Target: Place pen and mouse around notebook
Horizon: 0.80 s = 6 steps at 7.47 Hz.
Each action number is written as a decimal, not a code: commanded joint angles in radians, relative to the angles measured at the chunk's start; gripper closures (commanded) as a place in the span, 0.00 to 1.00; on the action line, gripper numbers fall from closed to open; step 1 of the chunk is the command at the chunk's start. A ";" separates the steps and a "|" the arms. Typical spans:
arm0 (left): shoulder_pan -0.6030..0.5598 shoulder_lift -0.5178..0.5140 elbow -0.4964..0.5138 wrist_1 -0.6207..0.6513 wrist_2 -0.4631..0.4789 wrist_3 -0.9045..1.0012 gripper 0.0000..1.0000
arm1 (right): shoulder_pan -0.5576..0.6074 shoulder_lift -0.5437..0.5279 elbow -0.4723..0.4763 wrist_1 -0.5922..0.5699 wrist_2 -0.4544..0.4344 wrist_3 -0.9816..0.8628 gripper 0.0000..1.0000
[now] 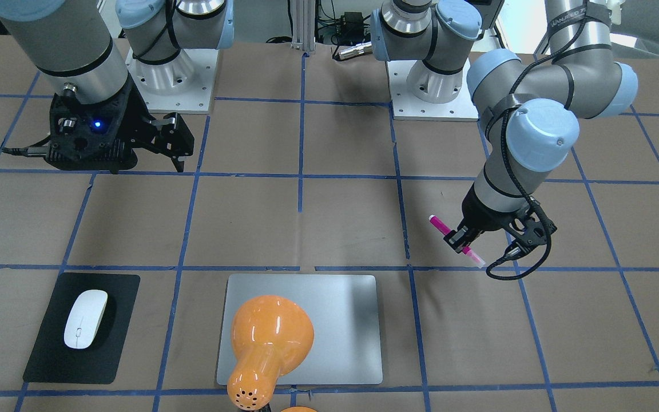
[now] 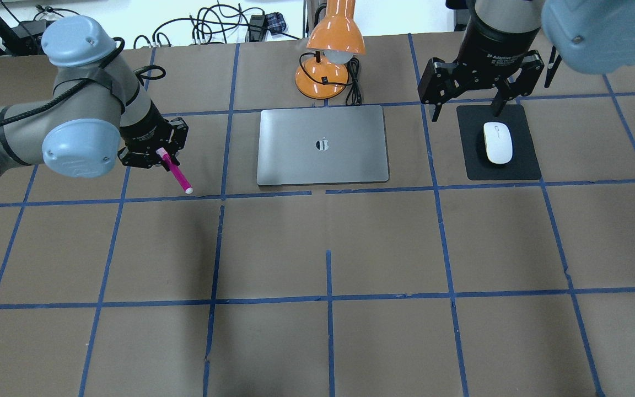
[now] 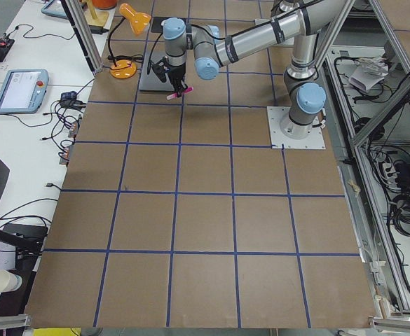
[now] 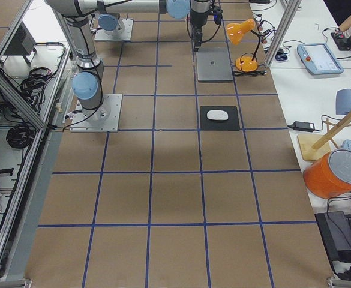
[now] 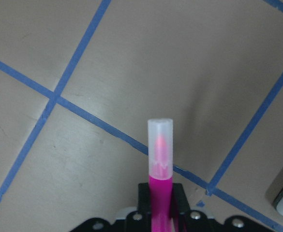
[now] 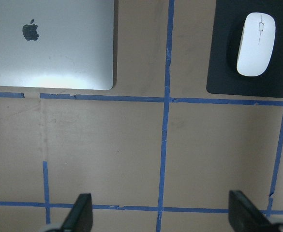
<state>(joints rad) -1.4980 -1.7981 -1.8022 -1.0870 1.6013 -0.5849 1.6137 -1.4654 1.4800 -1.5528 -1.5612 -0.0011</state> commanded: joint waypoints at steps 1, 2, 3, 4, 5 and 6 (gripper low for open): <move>-0.060 -0.007 0.000 0.007 -0.021 -0.186 1.00 | -0.001 0.000 0.000 -0.003 -0.003 -0.002 0.00; -0.083 -0.010 0.000 0.009 -0.076 -0.278 1.00 | -0.002 0.000 -0.003 -0.001 -0.002 -0.002 0.00; -0.109 -0.014 -0.005 0.010 -0.078 -0.367 1.00 | -0.005 0.000 -0.007 -0.003 -0.003 -0.002 0.00; -0.151 -0.023 -0.005 0.009 -0.069 -0.427 1.00 | -0.005 0.002 -0.010 -0.003 -0.007 -0.004 0.00; -0.200 -0.035 -0.002 0.012 -0.066 -0.511 1.00 | -0.005 0.002 -0.010 -0.001 -0.025 -0.007 0.00; -0.237 -0.050 0.000 0.016 -0.069 -0.598 1.00 | -0.005 0.001 -0.004 0.000 -0.020 -0.007 0.00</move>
<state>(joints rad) -1.6832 -1.8312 -1.8044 -1.0752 1.5335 -1.0755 1.6094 -1.4640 1.4719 -1.5541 -1.5781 -0.0063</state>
